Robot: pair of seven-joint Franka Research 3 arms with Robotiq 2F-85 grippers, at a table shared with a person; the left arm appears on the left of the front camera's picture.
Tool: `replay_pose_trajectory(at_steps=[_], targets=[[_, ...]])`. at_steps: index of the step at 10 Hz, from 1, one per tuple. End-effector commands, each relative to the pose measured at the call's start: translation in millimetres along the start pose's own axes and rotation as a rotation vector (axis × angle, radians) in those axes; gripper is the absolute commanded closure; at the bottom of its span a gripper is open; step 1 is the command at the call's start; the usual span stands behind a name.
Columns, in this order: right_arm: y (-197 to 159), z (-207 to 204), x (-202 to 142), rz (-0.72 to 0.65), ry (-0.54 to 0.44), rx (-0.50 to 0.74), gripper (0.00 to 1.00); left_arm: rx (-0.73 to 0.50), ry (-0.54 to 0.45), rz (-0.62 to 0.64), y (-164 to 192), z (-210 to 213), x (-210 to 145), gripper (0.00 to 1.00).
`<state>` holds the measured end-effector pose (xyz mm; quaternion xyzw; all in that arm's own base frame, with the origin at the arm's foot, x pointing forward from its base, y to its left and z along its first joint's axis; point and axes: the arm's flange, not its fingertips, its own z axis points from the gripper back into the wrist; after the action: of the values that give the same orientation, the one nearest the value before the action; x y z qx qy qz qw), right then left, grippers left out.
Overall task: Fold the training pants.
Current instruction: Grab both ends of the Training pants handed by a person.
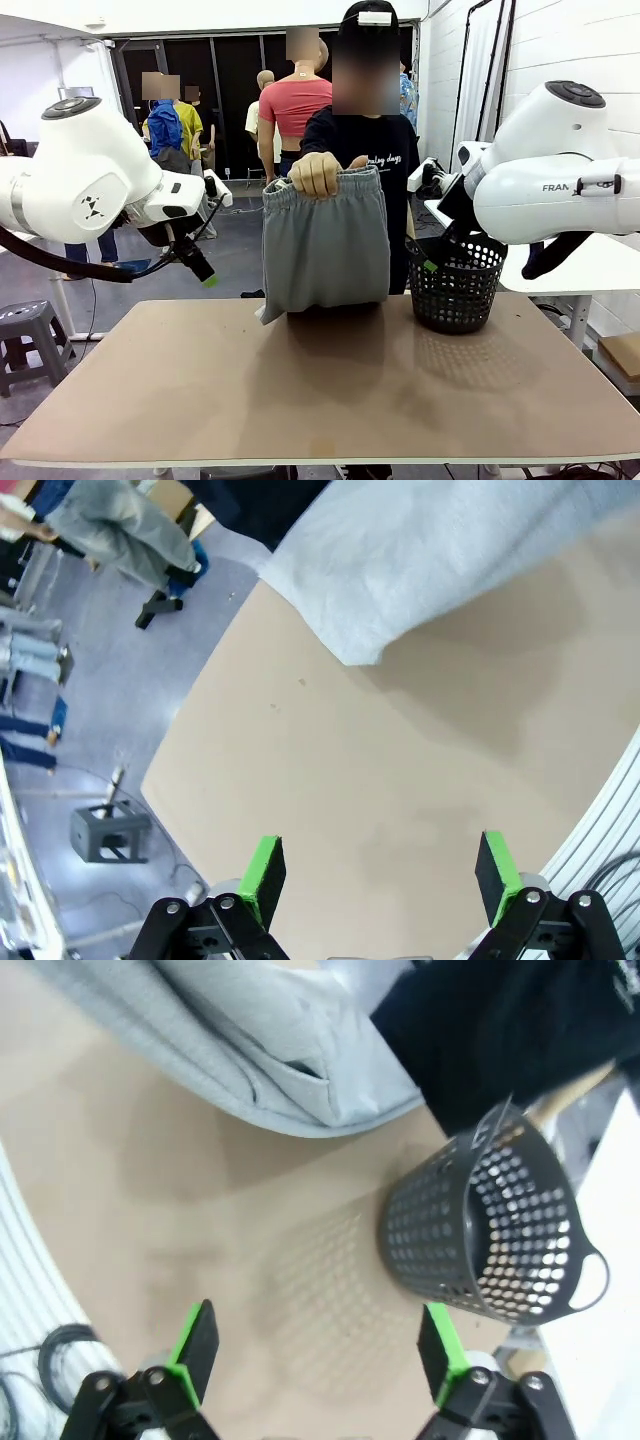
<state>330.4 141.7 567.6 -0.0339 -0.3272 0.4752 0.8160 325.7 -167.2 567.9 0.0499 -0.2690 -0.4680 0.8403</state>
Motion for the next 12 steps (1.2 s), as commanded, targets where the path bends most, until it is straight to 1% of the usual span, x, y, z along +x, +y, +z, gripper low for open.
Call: replay_pose_trajectory(at_steps=[1, 2, 3, 4, 6, 7, 8, 11, 12], targets=[[-17, -5, -3, 0.141, 0.011, -0.007, 0.0, -0.025, 0.045, -0.144, 20, -6, -2, 0.0], [-23, -11, -6, 0.221, 0.021, -0.013, 0.0, -0.047, 0.07, -0.197, 29, -15, -2, 0.0], [-28, -16, -12, 0.274, 0.021, -0.007, 0.0, -0.086, 0.062, -0.248, 35, -24, -3, 0.0], [-33, -25, -19, 0.326, 0.016, 0.004, 0.0, -0.134, 0.048, -0.327, 40, -36, -6, 0.0], [-34, -34, -25, 0.388, 0.04, 0.008, 0.0, -0.224, 0.045, -0.429, 46, -47, -11, 0.0], [-32, -28, -26, 0.374, 0.07, -0.023, 0.0, -0.239, 0.05, -0.446, 50, -42, -13, 0.0], [-32, -28, -23, 0.349, 0.046, 0.025, 0.0, -0.159, 0.056, -0.371, 38, -51, -13, 0.0], [-32, -28, -23, 0.349, 0.046, 0.025, 0.0, -0.159, 0.056, -0.371, 38, -51, -13, 0.0], [-33, -28, -24, 0.359, 0.051, 0.019, 0.0, -0.179, 0.057, -0.399, 40, -51, -12, 0.0]])
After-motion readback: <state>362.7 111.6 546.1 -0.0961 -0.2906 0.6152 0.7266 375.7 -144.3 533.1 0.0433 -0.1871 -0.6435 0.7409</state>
